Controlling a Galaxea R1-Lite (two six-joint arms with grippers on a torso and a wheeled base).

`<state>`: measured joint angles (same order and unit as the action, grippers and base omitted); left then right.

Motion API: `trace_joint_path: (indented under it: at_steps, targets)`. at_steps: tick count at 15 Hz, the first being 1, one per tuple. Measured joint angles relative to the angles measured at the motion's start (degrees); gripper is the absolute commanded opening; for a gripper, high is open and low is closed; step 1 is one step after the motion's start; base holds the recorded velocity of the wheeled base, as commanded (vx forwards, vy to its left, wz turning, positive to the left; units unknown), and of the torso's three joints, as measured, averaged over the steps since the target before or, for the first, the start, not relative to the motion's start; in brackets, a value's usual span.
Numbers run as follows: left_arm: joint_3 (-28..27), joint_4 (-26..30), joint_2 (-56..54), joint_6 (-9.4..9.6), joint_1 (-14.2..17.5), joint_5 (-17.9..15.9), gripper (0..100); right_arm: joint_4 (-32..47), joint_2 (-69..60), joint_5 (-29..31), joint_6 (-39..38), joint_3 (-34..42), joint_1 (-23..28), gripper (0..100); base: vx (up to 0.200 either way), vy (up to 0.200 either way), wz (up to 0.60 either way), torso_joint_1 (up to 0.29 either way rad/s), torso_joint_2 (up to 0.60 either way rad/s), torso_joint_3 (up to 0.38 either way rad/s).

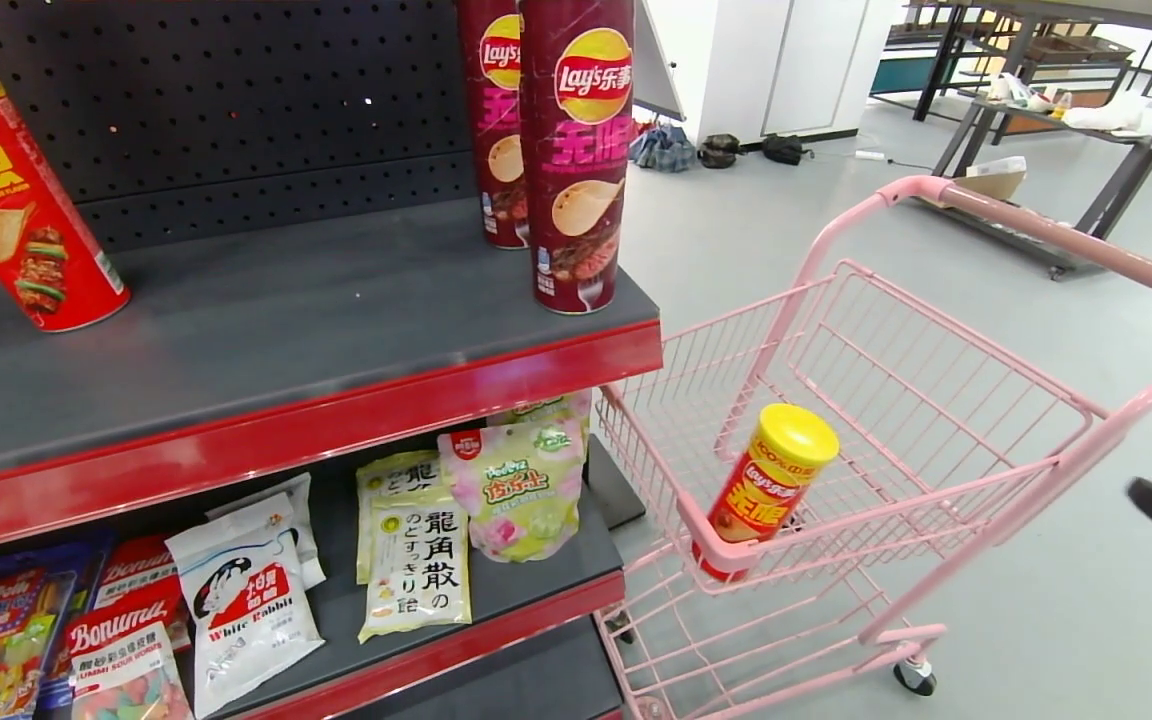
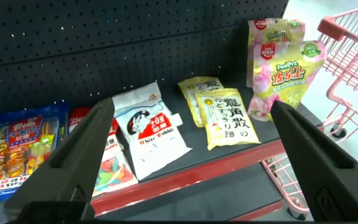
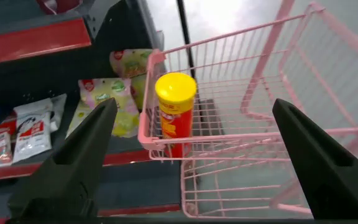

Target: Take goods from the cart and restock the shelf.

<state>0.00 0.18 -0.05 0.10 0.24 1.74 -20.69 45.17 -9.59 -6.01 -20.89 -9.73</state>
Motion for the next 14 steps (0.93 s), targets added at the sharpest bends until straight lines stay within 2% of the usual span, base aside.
trace_joint_path:
  at_steps: [2, 4, 7, 9, 14]
  targets:
    - [0.00, -0.02, 0.00, 0.00, 0.00, 0.00, 100, -13.08, 12.58, -1.29, -0.94, 3.29, -2.86, 100, 0.000, 0.000, 0.00, 0.000, 0.00, 0.000]
    - [0.00, -0.02, 0.00, 0.00, 0.00, 0.00, 100, -22.70, 23.91, -3.35, -1.71, 6.13, -4.83, 100, 0.000, 0.000, 0.00, 0.000, 0.00, 0.000]
    - [0.00, -0.02, 0.00, 0.00, 0.00, -0.02, 100, -31.48, 36.74, -5.92, -2.22, 7.92, -6.41, 100, 0.000, 0.000, 0.00, 0.000, 0.00, 0.000]
    - [0.00, 0.00, 0.00, -0.02, -0.02, 0.00, 100, -34.11, 42.20, -6.35, -2.35, 7.58, -6.73, 100, 0.000, 0.000, 0.00, 0.000, 0.00, 0.000]
    - [0.00, 0.00, 0.00, -0.02, -0.02, 0.00, 100, -34.99, 49.74, -7.86, -2.33, 4.67, -6.58, 100, 0.000, 0.000, 0.00, 0.000, 0.00, 0.000]
